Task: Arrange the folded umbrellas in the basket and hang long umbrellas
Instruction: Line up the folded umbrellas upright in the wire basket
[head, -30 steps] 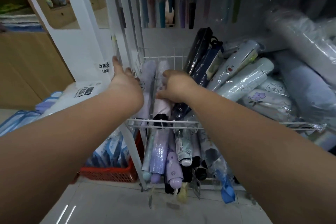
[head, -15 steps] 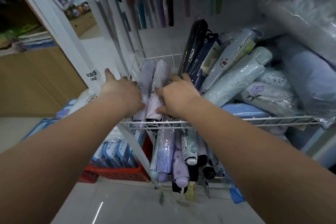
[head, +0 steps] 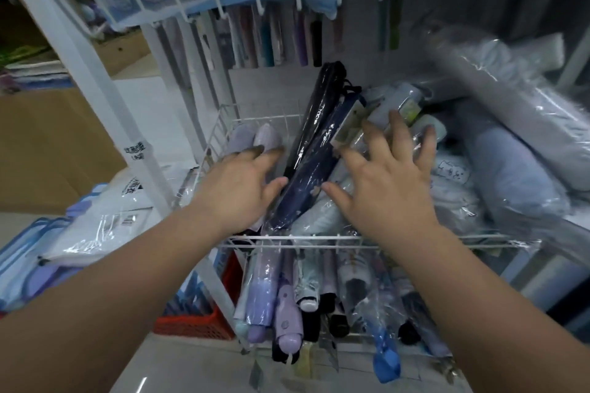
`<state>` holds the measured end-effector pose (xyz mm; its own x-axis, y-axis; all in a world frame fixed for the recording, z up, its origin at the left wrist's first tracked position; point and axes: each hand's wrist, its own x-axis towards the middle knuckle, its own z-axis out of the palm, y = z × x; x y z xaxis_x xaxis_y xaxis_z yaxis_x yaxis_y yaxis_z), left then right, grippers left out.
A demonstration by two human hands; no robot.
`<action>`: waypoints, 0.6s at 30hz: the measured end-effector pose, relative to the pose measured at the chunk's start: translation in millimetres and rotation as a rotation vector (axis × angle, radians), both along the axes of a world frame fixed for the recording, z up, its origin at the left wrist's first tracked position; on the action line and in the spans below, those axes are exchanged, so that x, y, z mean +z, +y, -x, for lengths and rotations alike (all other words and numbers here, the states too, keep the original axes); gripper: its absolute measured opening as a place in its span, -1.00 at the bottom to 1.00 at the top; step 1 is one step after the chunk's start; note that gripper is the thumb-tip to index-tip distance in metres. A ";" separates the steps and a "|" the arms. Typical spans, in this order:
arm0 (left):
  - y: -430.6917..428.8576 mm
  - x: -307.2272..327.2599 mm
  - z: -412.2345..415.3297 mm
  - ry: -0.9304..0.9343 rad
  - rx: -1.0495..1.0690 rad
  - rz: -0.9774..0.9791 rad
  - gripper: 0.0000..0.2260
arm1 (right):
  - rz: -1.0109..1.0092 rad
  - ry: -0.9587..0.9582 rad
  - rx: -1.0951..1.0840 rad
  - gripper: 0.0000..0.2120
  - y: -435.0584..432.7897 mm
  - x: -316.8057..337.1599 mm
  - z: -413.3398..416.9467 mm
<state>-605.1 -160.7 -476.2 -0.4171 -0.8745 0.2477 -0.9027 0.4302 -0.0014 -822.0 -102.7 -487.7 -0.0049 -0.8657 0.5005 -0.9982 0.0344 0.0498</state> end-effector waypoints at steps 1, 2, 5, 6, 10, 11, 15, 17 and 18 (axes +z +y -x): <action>2.0 -2.0 6.8 0.096 -0.072 0.001 -0.49 | 0.018 -0.040 -0.002 -0.38 3.7 -4.1 2.5; 3.6 -4.2 14.0 0.172 -0.144 -0.009 -0.49 | 0.045 -0.084 -0.001 -0.39 6.4 -8.3 4.3; 9.3 -10.8 36.4 0.340 -0.292 -0.082 -0.50 | 0.193 -0.227 0.038 -0.47 9.1 -19.9 8.6; 10.2 -13.4 43.2 0.387 -0.318 -0.100 -0.52 | 0.253 -0.278 0.066 -0.50 8.2 -22.8 10.4; 14.2 -16.7 63.2 0.570 -0.303 -0.266 -0.59 | 0.396 -0.471 0.151 -0.51 4.2 -27.2 19.3; 14.3 -17.4 65.2 0.585 -0.274 -0.285 -0.53 | 0.413 -0.501 0.170 -0.49 4.0 -27.9 21.0; 16.3 -20.2 67.2 0.529 -0.238 -0.253 -0.32 | 0.446 -0.563 0.244 -0.46 5.6 -31.3 21.8; 20.0 -20.9 67.8 0.481 -0.245 -0.232 -0.27 | 0.439 -0.571 0.263 -0.46 5.8 -31.9 21.5; 21.0 -21.4 68.2 0.470 -0.244 -0.223 -0.26 | 0.433 -0.575 0.272 -0.47 6.0 -32.0 21.3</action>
